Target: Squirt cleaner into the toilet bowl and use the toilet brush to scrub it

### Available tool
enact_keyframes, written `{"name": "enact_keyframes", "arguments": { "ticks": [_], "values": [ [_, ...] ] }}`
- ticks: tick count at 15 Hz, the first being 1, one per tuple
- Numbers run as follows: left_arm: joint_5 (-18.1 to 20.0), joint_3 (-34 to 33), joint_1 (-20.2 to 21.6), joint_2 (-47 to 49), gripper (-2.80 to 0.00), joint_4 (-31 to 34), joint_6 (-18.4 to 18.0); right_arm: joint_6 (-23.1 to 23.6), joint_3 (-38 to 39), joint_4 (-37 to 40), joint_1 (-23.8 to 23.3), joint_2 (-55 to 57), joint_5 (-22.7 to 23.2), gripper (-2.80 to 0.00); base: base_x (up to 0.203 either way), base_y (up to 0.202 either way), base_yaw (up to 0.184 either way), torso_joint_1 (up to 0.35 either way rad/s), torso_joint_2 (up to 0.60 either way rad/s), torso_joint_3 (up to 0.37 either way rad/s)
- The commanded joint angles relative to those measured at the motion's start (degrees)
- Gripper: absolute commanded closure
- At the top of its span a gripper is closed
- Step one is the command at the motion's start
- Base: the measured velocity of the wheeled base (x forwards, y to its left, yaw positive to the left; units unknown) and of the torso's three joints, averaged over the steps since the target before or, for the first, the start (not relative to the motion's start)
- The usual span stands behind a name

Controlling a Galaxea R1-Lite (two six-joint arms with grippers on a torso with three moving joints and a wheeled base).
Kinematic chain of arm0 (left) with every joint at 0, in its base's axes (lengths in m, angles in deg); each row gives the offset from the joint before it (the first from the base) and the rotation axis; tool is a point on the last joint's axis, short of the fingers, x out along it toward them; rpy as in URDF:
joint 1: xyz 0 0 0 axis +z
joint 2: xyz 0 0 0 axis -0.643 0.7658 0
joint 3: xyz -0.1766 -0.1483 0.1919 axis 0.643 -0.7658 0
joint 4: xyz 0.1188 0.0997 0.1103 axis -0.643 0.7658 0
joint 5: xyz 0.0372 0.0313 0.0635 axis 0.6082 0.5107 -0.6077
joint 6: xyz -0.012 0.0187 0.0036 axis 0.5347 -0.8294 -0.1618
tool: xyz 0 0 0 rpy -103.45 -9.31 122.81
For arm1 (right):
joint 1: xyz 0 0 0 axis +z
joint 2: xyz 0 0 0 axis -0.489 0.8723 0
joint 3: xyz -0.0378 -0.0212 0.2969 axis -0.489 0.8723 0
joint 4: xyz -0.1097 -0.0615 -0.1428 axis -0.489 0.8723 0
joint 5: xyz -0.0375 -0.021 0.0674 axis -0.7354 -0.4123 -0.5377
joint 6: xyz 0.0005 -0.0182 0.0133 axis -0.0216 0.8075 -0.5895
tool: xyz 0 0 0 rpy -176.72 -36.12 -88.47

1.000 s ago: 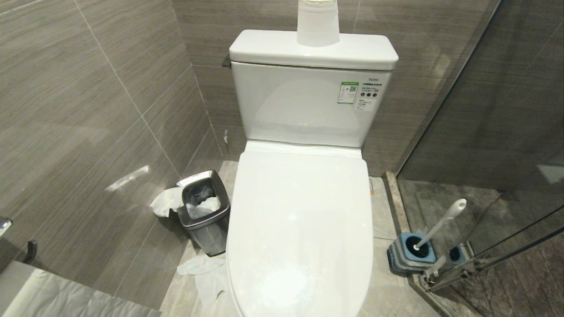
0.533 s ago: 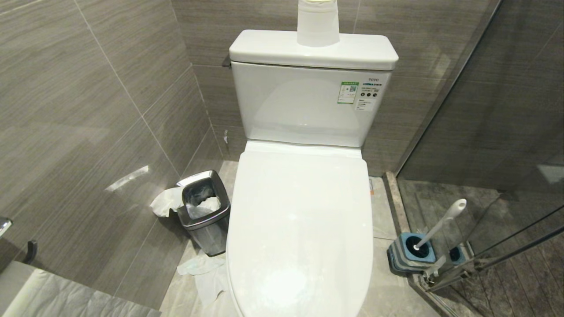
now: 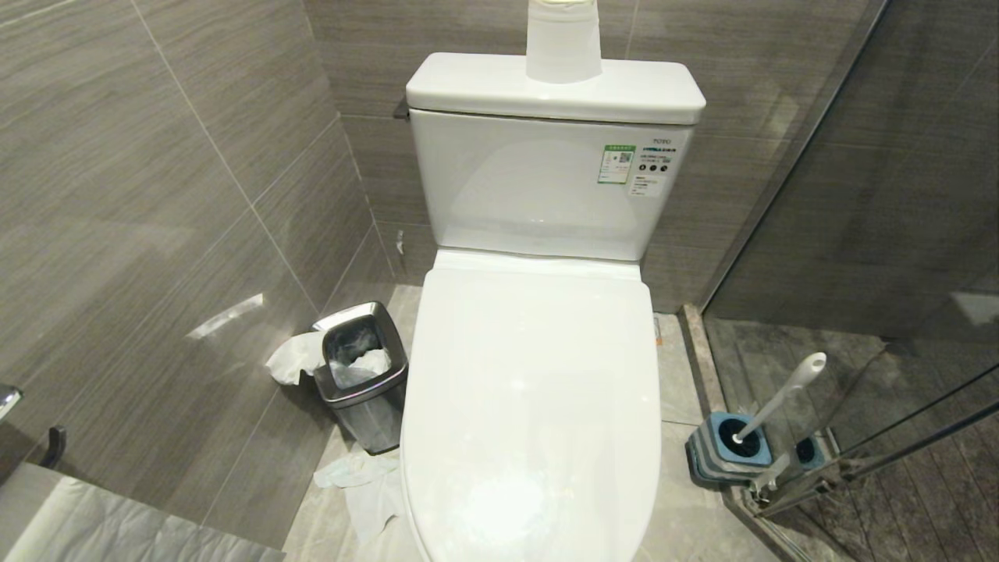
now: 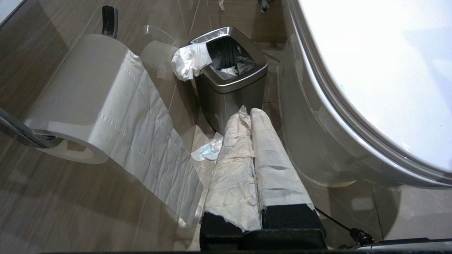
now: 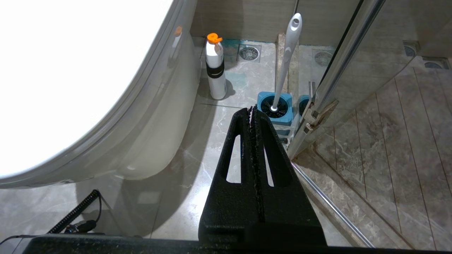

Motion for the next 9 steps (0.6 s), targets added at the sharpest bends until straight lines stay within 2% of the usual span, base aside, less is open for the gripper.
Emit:
{"name": "enact_keyframes", "arguments": {
  "ticks": [1,9],
  "values": [
    [0.01,-0.09,0.0,0.01,0.0,-0.01,-0.03,-0.04,-0.01,0.04,0.0,0.02,-0.03,0.0,0.0,0.0,0.0,0.0,0.0,0.0],
    [0.01,-0.09,0.0,0.04,0.0,-0.01,-0.03,-0.04,-0.01,0.04,0.0,0.02,-0.03,0.0,0.0,0.0,0.0,0.0,0.0,0.0]
  ]
}}
